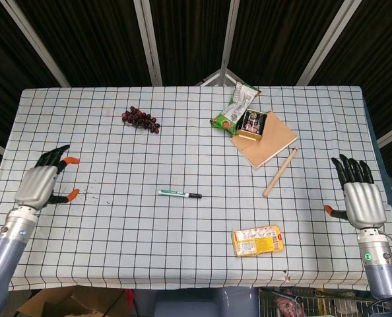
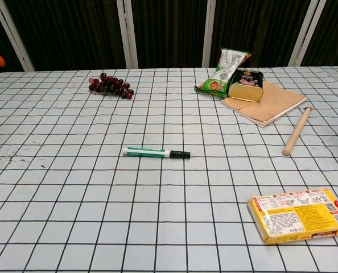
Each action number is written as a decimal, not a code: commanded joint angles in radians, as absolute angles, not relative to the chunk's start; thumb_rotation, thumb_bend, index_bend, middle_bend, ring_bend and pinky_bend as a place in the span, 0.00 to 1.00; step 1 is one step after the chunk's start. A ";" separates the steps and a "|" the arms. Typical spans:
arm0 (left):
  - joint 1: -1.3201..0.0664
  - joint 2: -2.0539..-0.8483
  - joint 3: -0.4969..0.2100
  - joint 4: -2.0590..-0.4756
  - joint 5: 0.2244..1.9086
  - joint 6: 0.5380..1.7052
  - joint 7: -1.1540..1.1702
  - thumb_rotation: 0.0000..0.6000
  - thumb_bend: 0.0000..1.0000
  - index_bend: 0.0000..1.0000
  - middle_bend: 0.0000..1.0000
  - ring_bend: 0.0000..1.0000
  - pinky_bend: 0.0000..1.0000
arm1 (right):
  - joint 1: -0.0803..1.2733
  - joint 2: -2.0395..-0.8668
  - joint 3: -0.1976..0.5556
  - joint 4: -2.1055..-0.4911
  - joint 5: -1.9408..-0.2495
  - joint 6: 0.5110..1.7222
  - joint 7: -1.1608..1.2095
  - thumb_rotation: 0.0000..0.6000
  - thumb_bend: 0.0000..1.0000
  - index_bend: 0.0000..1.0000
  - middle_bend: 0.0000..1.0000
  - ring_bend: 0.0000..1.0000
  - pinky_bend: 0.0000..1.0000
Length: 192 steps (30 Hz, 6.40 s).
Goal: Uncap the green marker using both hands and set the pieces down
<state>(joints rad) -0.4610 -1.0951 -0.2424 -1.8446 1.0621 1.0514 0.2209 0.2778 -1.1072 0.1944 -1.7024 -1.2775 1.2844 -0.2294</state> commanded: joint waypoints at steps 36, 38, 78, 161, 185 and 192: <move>-0.951 -1.793 -0.281 -1.556 0.478 1.278 0.775 1.00 0.36 0.43 0.00 0.00 0.00 | 0.343 -1.191 0.182 -1.566 -1.185 1.181 -0.184 1.00 0.08 0.03 0.00 0.00 0.02; -0.958 -1.811 -0.285 -1.534 0.480 1.268 0.779 1.00 0.36 0.43 0.00 0.00 0.00 | 0.343 -1.194 0.181 -1.557 -1.184 1.180 -0.180 1.00 0.08 0.03 0.00 0.00 0.02; -0.997 -1.986 -0.322 -1.293 0.489 1.163 0.859 1.00 0.43 0.48 0.00 0.00 0.00 | 0.336 -1.218 0.169 -1.479 -1.177 1.163 -0.118 1.00 0.08 0.03 0.00 0.00 0.02; -1.026 -1.690 -0.477 -1.781 0.489 1.340 0.908 1.00 0.63 0.62 0.07 0.00 0.00 | 0.840 -1.303 0.474 -2.036 -0.468 1.239 -0.707 1.00 0.08 0.20 0.00 0.00 0.00; -1.080 -1.741 -0.469 -1.736 0.469 1.372 0.878 1.00 0.64 0.63 0.08 0.00 0.00 | 1.085 -1.492 0.479 -1.877 -0.221 1.343 -0.821 1.00 0.18 0.36 0.00 0.00 0.00; -1.082 -1.739 -0.461 -1.739 0.470 1.374 0.876 1.00 0.64 0.63 0.08 0.00 0.00 | 1.087 -1.484 0.471 -1.870 -0.214 1.339 -0.822 1.00 0.20 0.41 0.00 0.00 0.00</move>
